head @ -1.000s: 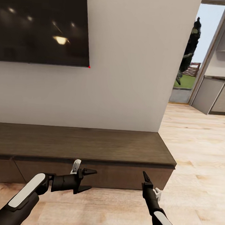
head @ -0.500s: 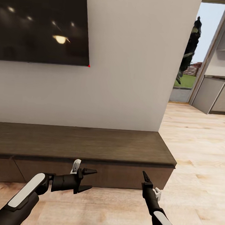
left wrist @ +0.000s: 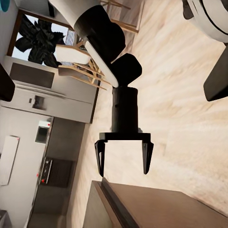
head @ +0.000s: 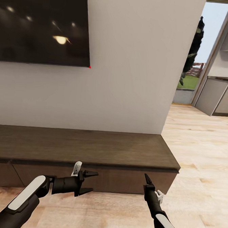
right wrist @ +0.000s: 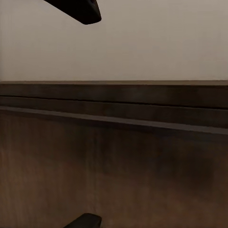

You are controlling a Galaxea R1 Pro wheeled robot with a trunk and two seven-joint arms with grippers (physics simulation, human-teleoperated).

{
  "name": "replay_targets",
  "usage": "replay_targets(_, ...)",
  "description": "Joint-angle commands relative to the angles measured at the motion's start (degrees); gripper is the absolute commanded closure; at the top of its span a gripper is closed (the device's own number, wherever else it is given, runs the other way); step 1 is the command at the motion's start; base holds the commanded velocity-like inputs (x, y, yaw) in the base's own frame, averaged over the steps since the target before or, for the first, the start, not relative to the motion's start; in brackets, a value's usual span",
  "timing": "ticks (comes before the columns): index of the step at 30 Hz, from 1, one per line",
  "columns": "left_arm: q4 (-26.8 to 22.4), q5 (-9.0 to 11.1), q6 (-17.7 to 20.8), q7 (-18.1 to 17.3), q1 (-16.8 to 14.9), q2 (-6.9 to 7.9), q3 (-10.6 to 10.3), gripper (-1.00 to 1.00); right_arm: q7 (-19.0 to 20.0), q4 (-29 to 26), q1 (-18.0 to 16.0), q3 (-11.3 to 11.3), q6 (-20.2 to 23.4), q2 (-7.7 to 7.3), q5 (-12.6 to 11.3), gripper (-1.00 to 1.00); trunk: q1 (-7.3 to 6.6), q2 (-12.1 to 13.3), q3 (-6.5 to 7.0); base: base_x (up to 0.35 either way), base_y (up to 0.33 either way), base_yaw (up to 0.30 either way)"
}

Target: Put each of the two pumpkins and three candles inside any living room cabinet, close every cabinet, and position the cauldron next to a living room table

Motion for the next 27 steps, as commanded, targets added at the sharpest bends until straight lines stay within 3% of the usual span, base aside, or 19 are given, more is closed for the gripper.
replay_targets(1, 0.0, 0.6, 0.0, 0.5, 0.0, 0.04, -0.1, -1.00, 0.2, 0.0, 0.0, 0.1, -0.1, 0.01, -0.3, -1.00, -0.01, 0.0, -0.05, 0.015, 0.000, 0.000)
replay_targets(27, 0.0, 0.5, -0.1, 0.5, 0.0, 0.04, -0.1, -1.00, 0.1, 0.0, 0.0, 0.1, -0.2, 0.04, -0.3, -1.00, -0.01, 0.0, -0.05, 0.053, 0.000, 0.000)
